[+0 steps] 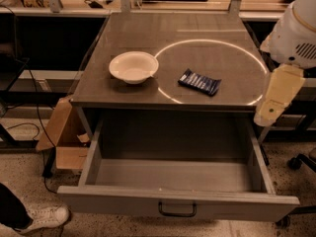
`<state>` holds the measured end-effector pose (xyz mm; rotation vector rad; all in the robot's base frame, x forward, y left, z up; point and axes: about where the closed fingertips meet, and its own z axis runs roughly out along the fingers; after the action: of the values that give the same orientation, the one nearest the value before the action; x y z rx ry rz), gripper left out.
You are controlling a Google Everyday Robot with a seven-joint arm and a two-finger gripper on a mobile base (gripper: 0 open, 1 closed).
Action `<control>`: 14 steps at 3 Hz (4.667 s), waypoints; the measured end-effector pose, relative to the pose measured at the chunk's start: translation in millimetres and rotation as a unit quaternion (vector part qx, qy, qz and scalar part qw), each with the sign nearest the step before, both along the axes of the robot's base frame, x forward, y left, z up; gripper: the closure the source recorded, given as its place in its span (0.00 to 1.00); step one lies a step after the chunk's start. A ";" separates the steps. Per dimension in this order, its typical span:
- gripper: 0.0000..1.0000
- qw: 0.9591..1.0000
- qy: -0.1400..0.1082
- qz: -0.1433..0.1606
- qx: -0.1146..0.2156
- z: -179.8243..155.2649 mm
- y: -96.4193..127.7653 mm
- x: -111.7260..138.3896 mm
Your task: Place rxbar blueberry into top drawer
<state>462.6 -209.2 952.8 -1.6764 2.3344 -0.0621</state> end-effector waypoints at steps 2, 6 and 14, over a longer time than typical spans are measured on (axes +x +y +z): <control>0.00 1.000 -0.007 0.015 0.003 -8.1 15.0 12.6; 0.00 1.000 0.012 -0.001 0.001 -51.7 54.1 73.7; 0.00 0.996 0.061 -0.057 0.003 -118.8 60.8 167.9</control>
Offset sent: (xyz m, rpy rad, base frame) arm 0.0204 0.0266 -0.0136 0.0082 -0.0173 0.0554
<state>630.5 -148.3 834.0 -1.5841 2.5158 0.0276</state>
